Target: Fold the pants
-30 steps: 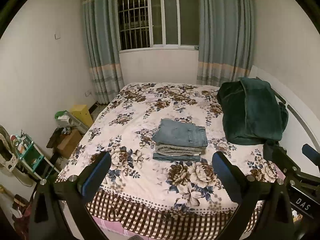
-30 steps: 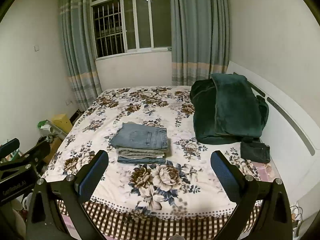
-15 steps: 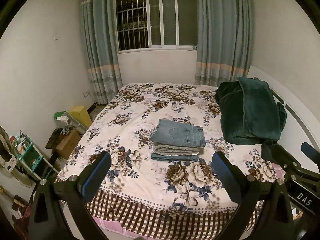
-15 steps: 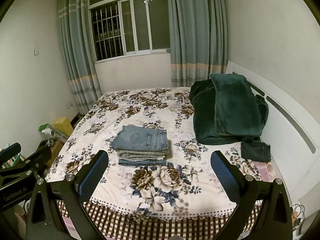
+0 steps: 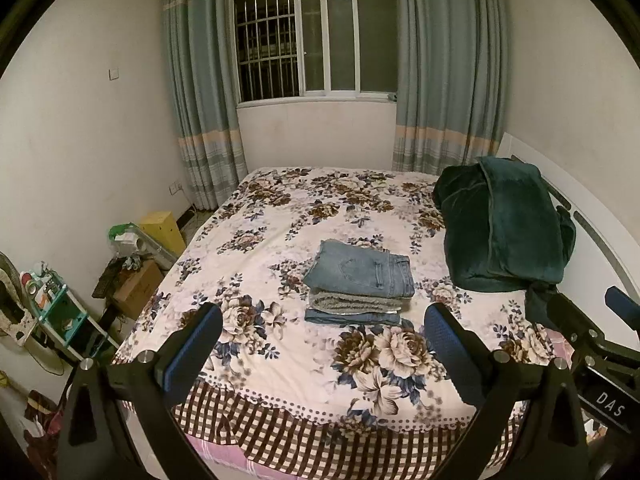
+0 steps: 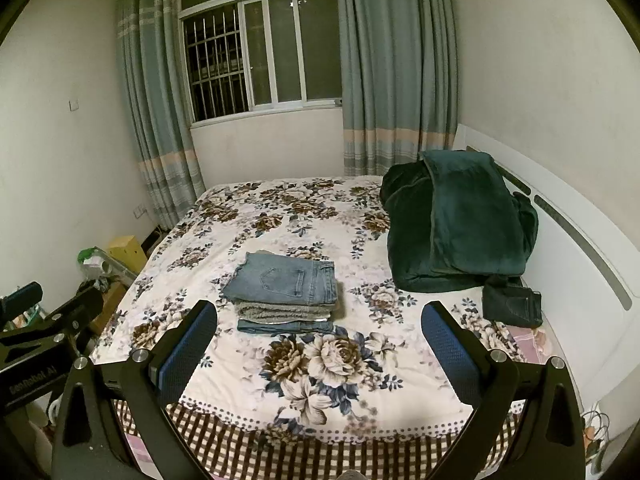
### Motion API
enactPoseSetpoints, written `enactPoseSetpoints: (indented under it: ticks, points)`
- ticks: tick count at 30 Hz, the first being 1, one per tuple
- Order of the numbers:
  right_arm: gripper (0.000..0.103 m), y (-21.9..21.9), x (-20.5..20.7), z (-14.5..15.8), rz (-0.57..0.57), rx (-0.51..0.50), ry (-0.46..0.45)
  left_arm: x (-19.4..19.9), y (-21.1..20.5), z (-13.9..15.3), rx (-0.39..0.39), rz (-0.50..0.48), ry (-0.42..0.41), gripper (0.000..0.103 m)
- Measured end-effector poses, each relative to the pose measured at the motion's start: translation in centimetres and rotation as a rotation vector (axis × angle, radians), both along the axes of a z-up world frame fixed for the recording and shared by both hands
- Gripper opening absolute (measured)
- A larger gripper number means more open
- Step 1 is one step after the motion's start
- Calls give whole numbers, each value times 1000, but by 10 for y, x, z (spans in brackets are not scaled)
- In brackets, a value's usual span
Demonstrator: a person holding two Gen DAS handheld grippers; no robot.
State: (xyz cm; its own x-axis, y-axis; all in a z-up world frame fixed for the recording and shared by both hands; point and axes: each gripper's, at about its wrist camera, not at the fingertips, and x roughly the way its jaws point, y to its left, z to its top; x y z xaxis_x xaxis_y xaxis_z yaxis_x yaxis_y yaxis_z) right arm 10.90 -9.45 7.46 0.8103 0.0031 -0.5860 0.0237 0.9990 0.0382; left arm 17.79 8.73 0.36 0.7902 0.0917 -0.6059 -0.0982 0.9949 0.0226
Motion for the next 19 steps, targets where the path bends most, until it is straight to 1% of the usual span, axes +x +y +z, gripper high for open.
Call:
enactPoseSetpoints:
  ticks: [6,19]
  points:
    - [103,2,2,4,1,6,2,2,1,0,0,1,1,103]
    - [103,0,-1,1,-3,7,0,1,5,-3,11,2,-11,103]
